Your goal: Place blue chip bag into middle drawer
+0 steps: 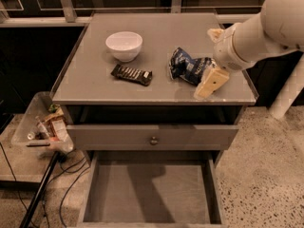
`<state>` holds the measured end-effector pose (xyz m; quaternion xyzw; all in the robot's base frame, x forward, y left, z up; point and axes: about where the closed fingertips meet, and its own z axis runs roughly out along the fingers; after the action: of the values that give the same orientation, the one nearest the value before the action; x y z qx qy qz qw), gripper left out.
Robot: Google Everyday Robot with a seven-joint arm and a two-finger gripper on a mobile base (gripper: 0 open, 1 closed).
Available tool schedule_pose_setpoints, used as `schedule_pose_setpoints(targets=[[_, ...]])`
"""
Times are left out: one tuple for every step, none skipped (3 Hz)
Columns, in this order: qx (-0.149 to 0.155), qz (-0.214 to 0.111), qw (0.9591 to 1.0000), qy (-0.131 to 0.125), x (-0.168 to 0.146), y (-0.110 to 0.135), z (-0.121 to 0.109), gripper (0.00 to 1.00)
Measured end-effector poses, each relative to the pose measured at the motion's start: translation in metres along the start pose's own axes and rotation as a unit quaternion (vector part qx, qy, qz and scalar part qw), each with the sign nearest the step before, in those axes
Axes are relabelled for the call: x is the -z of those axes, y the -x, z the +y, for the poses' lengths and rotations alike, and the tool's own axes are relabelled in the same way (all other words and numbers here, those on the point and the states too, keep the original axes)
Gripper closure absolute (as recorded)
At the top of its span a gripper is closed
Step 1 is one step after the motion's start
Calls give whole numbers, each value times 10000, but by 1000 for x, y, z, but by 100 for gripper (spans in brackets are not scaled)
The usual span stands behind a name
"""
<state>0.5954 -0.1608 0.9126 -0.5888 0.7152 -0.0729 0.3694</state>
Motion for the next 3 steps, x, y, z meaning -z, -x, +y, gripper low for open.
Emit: schedule_pose_setpoints(targets=[[-48,-182,9998,69,-10,1,-26,0],[-143,-328,9993,128,-19,2,-40,0],[-257,-459,9984,231,-31,6,-36,0]])
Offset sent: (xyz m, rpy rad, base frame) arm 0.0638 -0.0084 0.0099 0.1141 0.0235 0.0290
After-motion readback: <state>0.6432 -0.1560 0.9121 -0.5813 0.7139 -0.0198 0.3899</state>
